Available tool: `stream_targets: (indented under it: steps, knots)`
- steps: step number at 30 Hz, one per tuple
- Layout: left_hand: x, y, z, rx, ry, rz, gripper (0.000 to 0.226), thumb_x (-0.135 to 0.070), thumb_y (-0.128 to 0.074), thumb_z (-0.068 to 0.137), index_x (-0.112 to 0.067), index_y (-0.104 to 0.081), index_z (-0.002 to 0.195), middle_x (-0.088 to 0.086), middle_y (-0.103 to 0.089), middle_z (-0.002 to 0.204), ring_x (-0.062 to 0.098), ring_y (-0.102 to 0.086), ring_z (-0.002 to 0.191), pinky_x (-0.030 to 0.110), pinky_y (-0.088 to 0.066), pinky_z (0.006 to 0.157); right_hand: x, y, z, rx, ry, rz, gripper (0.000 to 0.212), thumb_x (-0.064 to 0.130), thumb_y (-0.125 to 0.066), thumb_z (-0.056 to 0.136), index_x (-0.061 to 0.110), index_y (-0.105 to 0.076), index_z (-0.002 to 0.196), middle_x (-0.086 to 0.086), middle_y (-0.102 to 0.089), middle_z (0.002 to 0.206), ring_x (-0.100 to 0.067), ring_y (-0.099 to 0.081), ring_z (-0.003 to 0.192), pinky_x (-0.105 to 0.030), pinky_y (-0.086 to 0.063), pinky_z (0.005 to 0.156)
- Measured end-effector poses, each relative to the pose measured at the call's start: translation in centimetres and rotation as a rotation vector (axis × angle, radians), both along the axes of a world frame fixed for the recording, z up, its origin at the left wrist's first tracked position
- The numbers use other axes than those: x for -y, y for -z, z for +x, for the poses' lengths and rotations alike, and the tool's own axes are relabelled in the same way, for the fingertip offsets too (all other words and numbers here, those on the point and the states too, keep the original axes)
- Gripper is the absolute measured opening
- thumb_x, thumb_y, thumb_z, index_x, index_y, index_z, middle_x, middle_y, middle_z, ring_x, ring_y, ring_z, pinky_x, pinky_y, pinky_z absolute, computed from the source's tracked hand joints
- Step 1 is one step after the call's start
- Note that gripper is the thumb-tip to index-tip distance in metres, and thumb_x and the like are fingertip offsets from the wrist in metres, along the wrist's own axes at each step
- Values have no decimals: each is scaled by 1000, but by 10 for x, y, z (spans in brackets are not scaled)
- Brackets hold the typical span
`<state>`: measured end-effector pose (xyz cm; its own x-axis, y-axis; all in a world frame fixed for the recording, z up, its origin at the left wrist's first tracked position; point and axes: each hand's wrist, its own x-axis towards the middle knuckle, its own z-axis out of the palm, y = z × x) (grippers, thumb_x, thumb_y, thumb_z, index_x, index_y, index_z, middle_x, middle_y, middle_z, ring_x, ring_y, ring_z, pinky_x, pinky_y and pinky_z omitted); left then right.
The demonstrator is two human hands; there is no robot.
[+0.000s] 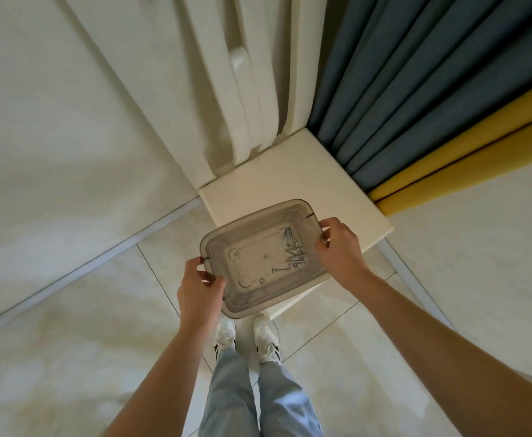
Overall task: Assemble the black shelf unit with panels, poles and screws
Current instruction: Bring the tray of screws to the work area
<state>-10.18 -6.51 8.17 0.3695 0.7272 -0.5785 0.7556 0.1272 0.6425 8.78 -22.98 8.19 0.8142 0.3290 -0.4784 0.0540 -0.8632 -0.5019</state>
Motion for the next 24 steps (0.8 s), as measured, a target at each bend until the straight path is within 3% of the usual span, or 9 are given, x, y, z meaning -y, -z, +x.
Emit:
stream_targets:
  steps: [2, 5, 7, 11, 14, 18, 24]
  knots:
    - [-3, -17, -16, 20, -32, 32, 47, -6, -63, 90, -15, -51, 135, -3, -64, 88, 16, -65, 79, 27, -51, 66, -7, -20, -10, 26, -31, 55, 31, 12, -59, 94, 12, -52, 125, -2, -58, 102, -12, -58, 82, -20, -47, 62]
    - [-8, -43, -41, 40, -91, 102, 47, -6, -64, 91, -15, -52, 136, -3, -64, 87, 9, -64, 74, 14, -44, 58, -20, -54, -26, 85, -99, 141, 30, 15, -63, 93, 14, -53, 122, 0, -58, 101, -10, -59, 81, -22, -53, 65]
    - [-12, -63, -58, 46, -124, 146, 47, -7, -64, 92, -14, -53, 137, -3, -64, 87, 4, -61, 73, 11, -41, 57, -31, -75, -39, 118, -154, 189, 30, 16, -63, 94, 16, -52, 122, 1, -57, 103, -7, -59, 80, -14, -48, 60]
    - [-18, -104, -99, 89, -266, 192, 50, -6, -65, 92, -15, -53, 140, -6, -62, 84, 6, -60, 72, 7, -42, 52, -57, -114, -70, 148, -244, 249, 33, 16, -63, 94, 15, -52, 124, 2, -58, 104, -7, -58, 84, -9, -42, 63]
    - [-24, -128, -134, 115, -366, 241, 54, -6, -68, 90, -18, -54, 140, -7, -61, 85, 6, -59, 71, 12, -43, 60, -80, -140, -97, 162, -331, 315, 31, 13, -63, 92, 14, -54, 121, 1, -59, 100, -3, -54, 79, -5, -36, 63]
    - [-32, -149, -182, 120, -484, 295, 55, -5, -68, 89, -20, -55, 139, -5, -61, 85, 6, -58, 71, 18, -46, 65, -113, -167, -136, 117, -426, 394, 26, 11, -64, 91, 22, -54, 111, 8, -57, 92, 1, -55, 75, -3, -39, 62]
    - [-44, -172, -257, 110, -649, 339, 56, -4, -66, 91, -18, -53, 143, -2, -61, 88, 9, -59, 75, 28, -53, 73, -167, -189, -203, 59, -561, 438, 26, 9, -63, 91, 26, -54, 108, 5, -61, 96, -4, -57, 78, -11, -41, 62]
